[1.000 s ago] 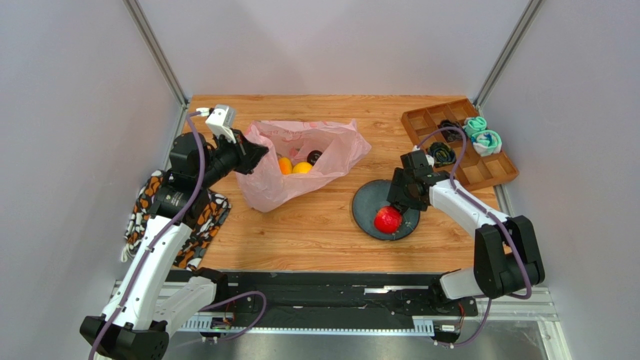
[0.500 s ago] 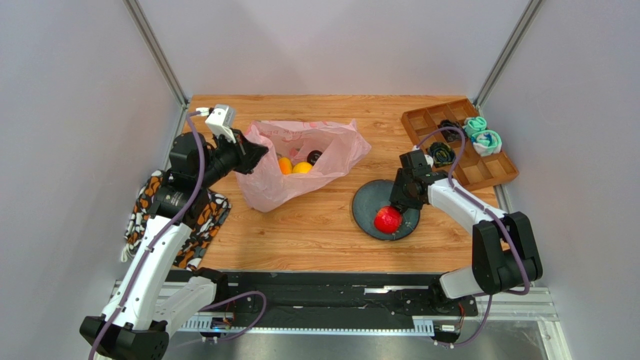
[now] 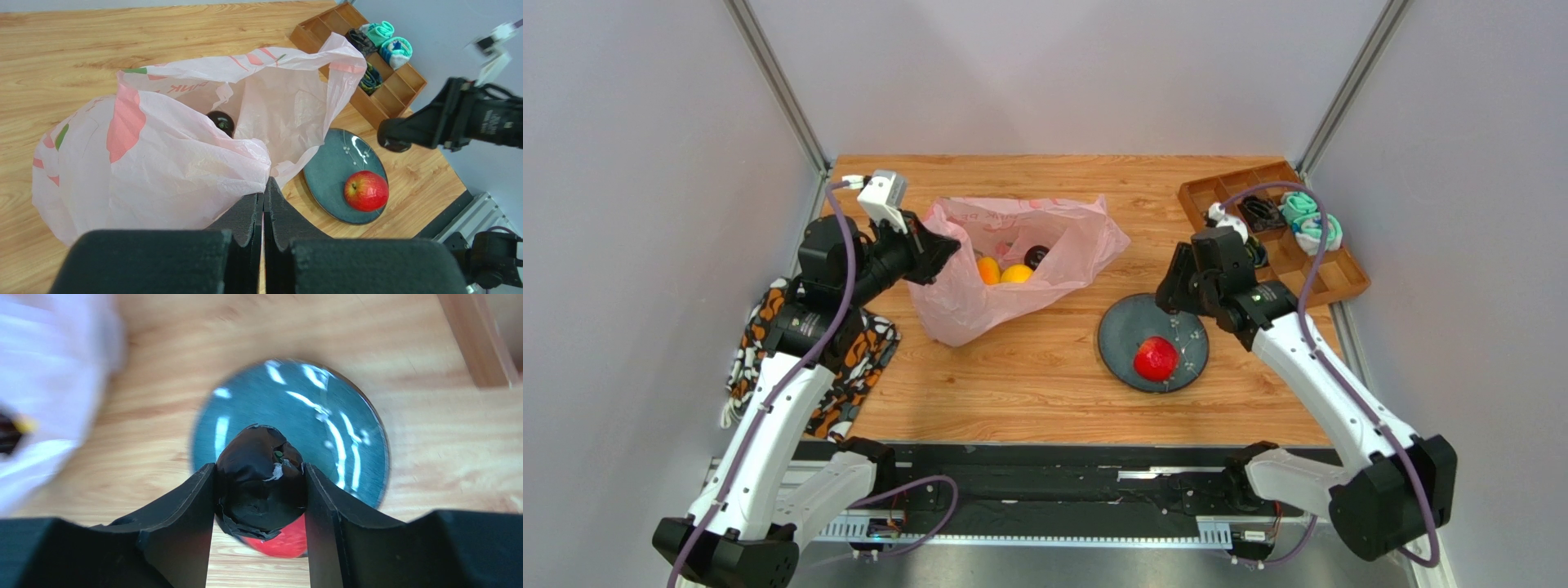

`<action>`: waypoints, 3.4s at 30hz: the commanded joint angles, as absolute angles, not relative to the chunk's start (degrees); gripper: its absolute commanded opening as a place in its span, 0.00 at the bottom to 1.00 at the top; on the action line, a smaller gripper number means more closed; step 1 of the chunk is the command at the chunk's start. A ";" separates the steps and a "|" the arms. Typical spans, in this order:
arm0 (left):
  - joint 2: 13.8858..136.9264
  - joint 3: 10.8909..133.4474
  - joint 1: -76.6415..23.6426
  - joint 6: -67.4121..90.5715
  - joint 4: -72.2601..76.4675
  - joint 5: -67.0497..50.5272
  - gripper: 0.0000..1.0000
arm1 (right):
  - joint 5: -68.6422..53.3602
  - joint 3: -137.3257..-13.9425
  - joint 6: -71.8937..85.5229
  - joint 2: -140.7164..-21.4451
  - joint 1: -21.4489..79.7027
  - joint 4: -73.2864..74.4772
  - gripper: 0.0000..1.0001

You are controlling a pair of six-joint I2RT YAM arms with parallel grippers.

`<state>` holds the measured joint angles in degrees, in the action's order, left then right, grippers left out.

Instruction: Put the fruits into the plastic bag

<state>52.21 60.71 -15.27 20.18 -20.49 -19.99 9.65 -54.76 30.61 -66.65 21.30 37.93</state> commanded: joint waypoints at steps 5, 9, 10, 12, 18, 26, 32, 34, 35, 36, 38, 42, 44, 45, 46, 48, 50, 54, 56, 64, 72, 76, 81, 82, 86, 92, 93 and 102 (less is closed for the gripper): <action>52.03 63.54 -15.03 19.60 -20.04 -20.57 0.00 | 14.15 -67.92 32.52 -65.65 32.33 35.07 0.21; 52.12 63.54 -15.03 19.51 -20.13 -20.48 0.00 | 13.80 -72.75 31.56 -71.27 37.52 31.39 0.21; 52.12 63.54 -15.03 19.51 -20.13 -20.48 0.00 | 13.62 -73.64 31.20 -73.98 37.96 30.77 0.21; 52.12 63.54 -15.03 19.51 -20.13 -20.39 0.00 | 13.10 -76.36 30.77 -76.54 39.37 29.19 0.20; 52.29 63.54 -15.03 19.42 -20.30 -20.39 0.00 | 11.34 -83.13 28.22 -86.91 41.92 25.41 0.20; 52.47 63.55 -15.03 19.42 -20.30 -20.39 0.00 | 8.18 -96.75 24.88 -101.85 43.94 26.98 0.21; 52.56 63.63 -15.03 19.34 -20.39 -20.22 0.00 | 4.84 -101.69 24.43 -111.09 46.31 29.71 0.21; 52.56 63.63 -15.03 19.34 -20.39 -20.39 0.00 | 3.00 -101.78 24.52 -112.85 46.76 29.88 0.21; 52.56 63.63 -15.03 19.34 -20.39 -20.39 0.00 | 2.47 -101.69 24.52 -113.20 47.19 30.32 0.21; 52.56 63.63 -15.03 19.34 -20.39 -20.30 0.00 | 1.85 -101.60 24.35 -113.81 47.37 30.58 0.21; 52.56 63.63 -15.03 19.34 -20.48 -20.39 0.00 | 0.79 -101.34 24.08 -114.87 48.07 31.28 0.21; 52.56 63.63 -15.03 19.34 -20.39 -20.39 0.00 | -2.02 -100.20 23.38 -115.93 48.95 32.34 0.21; 52.56 63.63 -15.03 19.34 -20.39 -20.39 0.00 | -2.63 -100.02 22.94 -116.80 49.22 33.22 0.21; 52.65 63.63 -15.03 19.34 -20.39 -20.39 0.00 | -3.33 -100.28 22.85 -117.33 49.22 33.66 0.21; 52.56 63.63 -15.03 19.25 -20.39 -20.30 0.00 | -3.43 -100.54 22.68 -118.12 49.31 35.05 0.21; 52.56 63.63 -15.03 19.34 -20.39 -20.30 0.00 | -3.25 -100.55 22.59 -118.83 49.48 36.12 0.21; 52.56 63.63 -15.03 19.25 -20.39 -20.22 0.00 | -2.55 -100.20 22.41 -119.26 49.75 37.09 0.21; 52.56 63.63 -15.03 19.34 -20.48 -20.39 0.00 | -0.97 -98.79 22.24 -119.36 49.92 37.35 0.21; 52.65 63.63 -15.03 19.34 -20.39 -20.30 0.00 | -0.79 -98.79 22.15 -119.44 49.83 37.44 0.25; 52.74 63.63 -15.03 19.25 -20.48 -20.30 0.00 | -0.70 -100.11 22.15 -119.97 49.83 37.27 0.63; 52.91 63.72 -15.03 19.34 -20.57 -20.39 0.00 | -0.70 -100.28 22.06 -119.44 49.92 37.27 0.72; 53.00 63.81 -15.03 19.34 -20.65 -20.39 0.00 | -0.61 -100.02 21.97 -118.48 49.92 36.56 0.72; 53.00 63.72 -15.03 19.34 -20.65 -20.39 0.00 | -1.32 -99.41 22.23 -116.72 49.83 35.07 0.69; 53.00 63.72 -15.03 19.34 -20.74 -20.22 0.00 | -1.67 -98.45 22.41 -115.85 49.92 34.29 0.69; 53.00 63.81 -15.03 19.34 -20.66 -20.13 0.00 | -4.56 -96.59 22.68 -109.27 49.75 29.81 0.69; 52.82 63.72 -15.03 19.34 -20.65 -20.13 0.00 | -4.66 -96.68 21.45 -101.96 48.08 28.83 0.69; 52.74 63.72 -15.03 19.25 -20.57 -20.04 0.00 | -4.31 -96.33 21.36 -99.69 47.47 28.74 0.69; 52.65 63.63 -15.03 19.60 -20.48 -20.30 0.00 | 9.39 -82.20 22.05 -82.11 46.67 31.99 0.73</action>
<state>52.95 61.32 -15.27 20.12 -21.65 -19.99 1.08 -89.17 21.98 -89.17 46.65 30.24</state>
